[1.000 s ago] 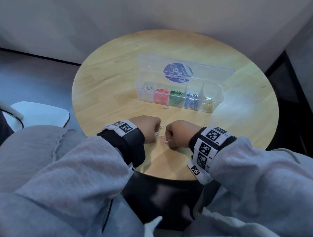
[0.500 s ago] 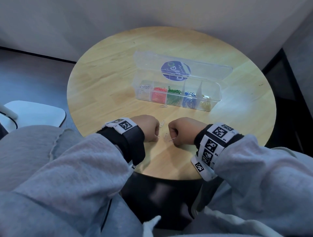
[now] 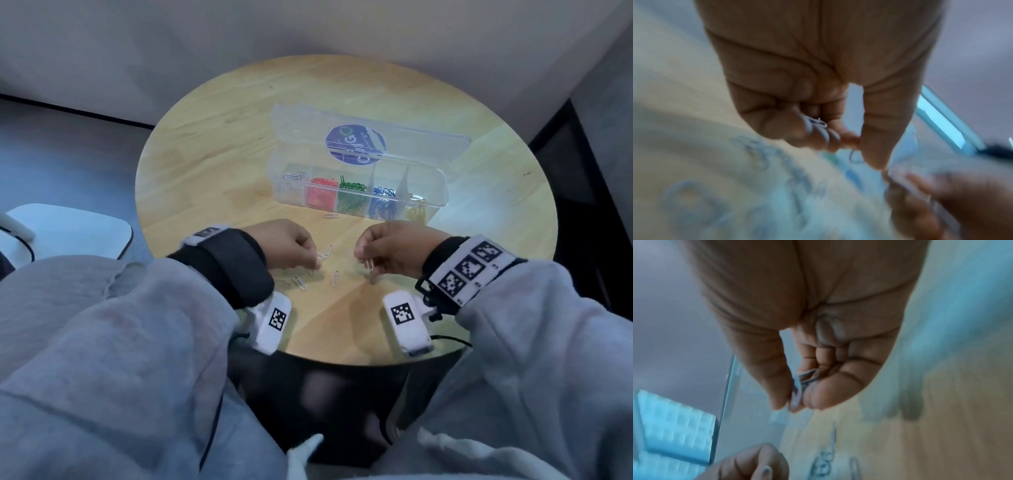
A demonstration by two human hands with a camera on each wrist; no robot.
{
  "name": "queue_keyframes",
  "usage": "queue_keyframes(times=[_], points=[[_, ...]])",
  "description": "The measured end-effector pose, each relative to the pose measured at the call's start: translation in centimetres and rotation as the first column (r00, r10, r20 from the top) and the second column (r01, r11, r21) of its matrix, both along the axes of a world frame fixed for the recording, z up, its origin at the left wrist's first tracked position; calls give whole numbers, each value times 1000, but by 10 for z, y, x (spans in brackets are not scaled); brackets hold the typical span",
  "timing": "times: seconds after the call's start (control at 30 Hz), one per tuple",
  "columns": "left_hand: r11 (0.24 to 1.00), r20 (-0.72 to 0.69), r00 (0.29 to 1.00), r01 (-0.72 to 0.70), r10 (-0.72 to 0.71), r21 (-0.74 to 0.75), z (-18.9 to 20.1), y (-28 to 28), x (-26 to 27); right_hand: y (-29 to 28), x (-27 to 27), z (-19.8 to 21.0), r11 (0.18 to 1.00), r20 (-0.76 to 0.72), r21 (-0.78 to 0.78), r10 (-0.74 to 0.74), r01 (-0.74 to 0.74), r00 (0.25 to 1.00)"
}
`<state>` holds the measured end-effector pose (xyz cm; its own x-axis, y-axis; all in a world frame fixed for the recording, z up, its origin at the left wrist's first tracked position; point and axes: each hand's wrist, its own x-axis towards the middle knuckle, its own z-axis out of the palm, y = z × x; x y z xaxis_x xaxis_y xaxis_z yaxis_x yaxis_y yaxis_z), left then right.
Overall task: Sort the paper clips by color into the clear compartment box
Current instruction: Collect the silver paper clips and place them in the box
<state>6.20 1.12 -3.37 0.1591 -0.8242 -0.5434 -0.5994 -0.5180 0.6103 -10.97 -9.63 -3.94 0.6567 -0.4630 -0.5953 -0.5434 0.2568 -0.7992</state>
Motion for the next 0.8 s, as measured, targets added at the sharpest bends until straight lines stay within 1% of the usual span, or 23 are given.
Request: queue_keyframes(times=[0.03, 0.07, 0.1, 0.13, 0.17, 0.2, 0.27, 0.33, 0.47, 0.53, 0.57, 0.6, 0.63, 0.67, 0.7, 0.73, 0.77, 0.8], points=[[993, -157, 981, -118, 112, -30, 5, -1, 3, -2, -2, 1, 993, 61, 93, -84, 78, 995], [966, -324, 918, -257, 231, -39, 9, -1, 6, -3, -3, 1, 976, 109, 171, -155, 135, 982], [925, -455, 830, -378, 322, -34, 13, -2, 10, -4, -4, 2, 956, 149, 240, -209, 170, 966], [886, -539, 751, -463, 382, -19, 16, -1, 13, -4, -4, 3, 935, 181, 300, -252, 190, 951], [854, -587, 692, -520, 421, 0, 18, -1, 15, -3, -3, 4, 914, 197, 348, -288, 207, 937], [834, -616, 651, -552, 443, 16, 18, 0, 16, -3, -3, 4, 896, 201, 383, -319, 226, 926], [814, -624, 619, -579, 476, 47, 17, 0, 18, -3, -1, 4, 872, 192, 423, -351, 245, 917], [815, -573, 649, -576, 500, 58, 14, -1, 17, -2, 1, 3, 865, 178, 444, -342, 235, 923], [858, -424, 772, -513, 474, 26, 8, -5, 14, -2, 4, 1, 854, 106, 425, -377, 301, 920], [896, -303, 854, -444, 423, -2, 4, -7, 15, 1, 7, 3, 885, 80, 369, -334, 283, 939], [923, -194, 907, -385, 373, -24, 3, -6, 16, 3, 8, 4, 913, 65, 321, -285, 250, 956], [951, -44, 952, -306, 304, -43, 2, -5, 17, 6, 10, 5, 943, 41, 260, -227, 208, 973], [973, 131, 964, -227, 231, -45, 1, -4, 17, 9, 12, 5, 971, 6, 182, -161, 157, 987], [987, 297, 941, -159, 160, -28, 0, -1, 17, 11, 14, 5, 994, -42, 74, -78, 80, 996], [994, 399, 912, -109, 101, -2, -1, 1, 18, 13, 14, 4, 997, -112, -64, 28, -36, 993], [997, 443, 895, -71, 54, 21, -2, 2, 18, 15, 15, 4, 962, -206, -203, 139, -181, 969], [998, 460, 888, -42, 19, 40, -4, 2, 18, 16, 15, 4, 894, -303, -314, 226, -321, 926], [999, 465, 885, -17, -8, 50, -6, 2, 18, 17, 15, 4, 818, -377, -393, 275, -421, 885]])
